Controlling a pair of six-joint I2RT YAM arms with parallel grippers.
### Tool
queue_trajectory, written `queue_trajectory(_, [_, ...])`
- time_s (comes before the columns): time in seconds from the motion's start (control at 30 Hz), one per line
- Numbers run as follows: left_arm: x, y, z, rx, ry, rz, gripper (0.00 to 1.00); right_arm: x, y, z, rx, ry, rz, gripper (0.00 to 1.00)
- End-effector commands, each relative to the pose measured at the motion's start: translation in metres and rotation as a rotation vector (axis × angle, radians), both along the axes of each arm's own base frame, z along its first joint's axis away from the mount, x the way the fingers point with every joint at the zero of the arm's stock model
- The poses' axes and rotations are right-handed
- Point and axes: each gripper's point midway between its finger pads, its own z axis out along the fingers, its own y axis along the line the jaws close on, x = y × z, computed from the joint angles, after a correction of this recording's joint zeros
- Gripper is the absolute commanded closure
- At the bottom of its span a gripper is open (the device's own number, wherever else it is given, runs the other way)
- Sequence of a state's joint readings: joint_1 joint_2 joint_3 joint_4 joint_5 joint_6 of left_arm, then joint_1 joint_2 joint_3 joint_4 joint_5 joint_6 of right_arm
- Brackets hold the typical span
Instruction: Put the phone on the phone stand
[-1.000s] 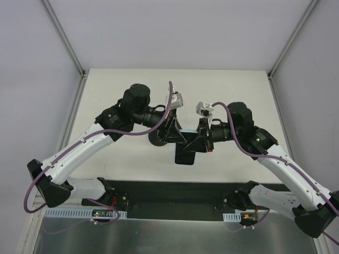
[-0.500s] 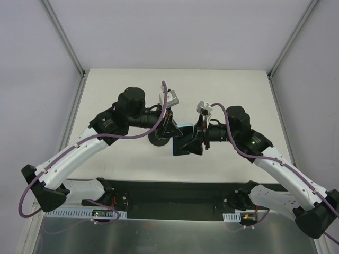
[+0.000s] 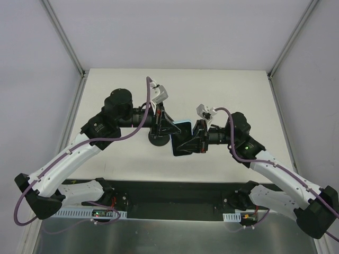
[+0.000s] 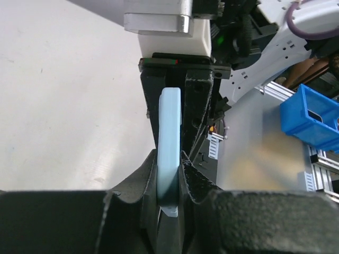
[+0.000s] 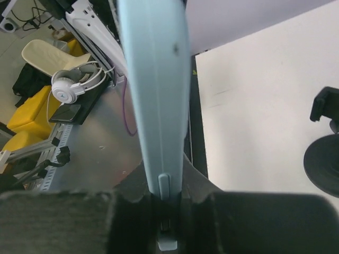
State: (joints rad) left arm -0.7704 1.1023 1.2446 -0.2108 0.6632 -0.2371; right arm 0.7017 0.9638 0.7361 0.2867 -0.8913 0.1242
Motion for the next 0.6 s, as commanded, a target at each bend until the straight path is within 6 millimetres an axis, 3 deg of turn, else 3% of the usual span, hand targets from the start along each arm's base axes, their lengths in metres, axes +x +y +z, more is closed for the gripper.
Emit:
queue_trajectory(0.0, [-0.021,-0.001,0.041,-0.132,-0.113,-0.091,1.0,0.009,0.001,0.03,0.102,-0.042,-0.057,0.99])
queue_trajectory(0.03, [-0.024,-0.002,0.04,-0.13,-0.111,-0.111,0.83,0.008,0.0,0.032,0.106,-0.049,-0.056,0.99])
queue_trajectory(0.1, [-0.022,-0.004,0.036,-0.118,-0.111,-0.124,0.63,0.003,-0.004,0.037,0.108,-0.065,-0.055,0.99])
queue_trajectory(0.13, [-0.022,-0.005,0.035,-0.11,-0.111,-0.126,0.48,0.002,-0.005,0.038,0.105,-0.066,-0.054,0.99])
queue_trajectory(0.37, [-0.018,-0.005,0.026,-0.078,-0.108,-0.127,0.29,0.006,-0.012,0.041,0.017,-0.144,-0.074,0.99])
queue_trajectory(0.57, [-0.017,-0.004,0.024,-0.062,-0.096,-0.128,0.34,0.004,-0.009,0.044,-0.025,-0.154,-0.014,0.99])
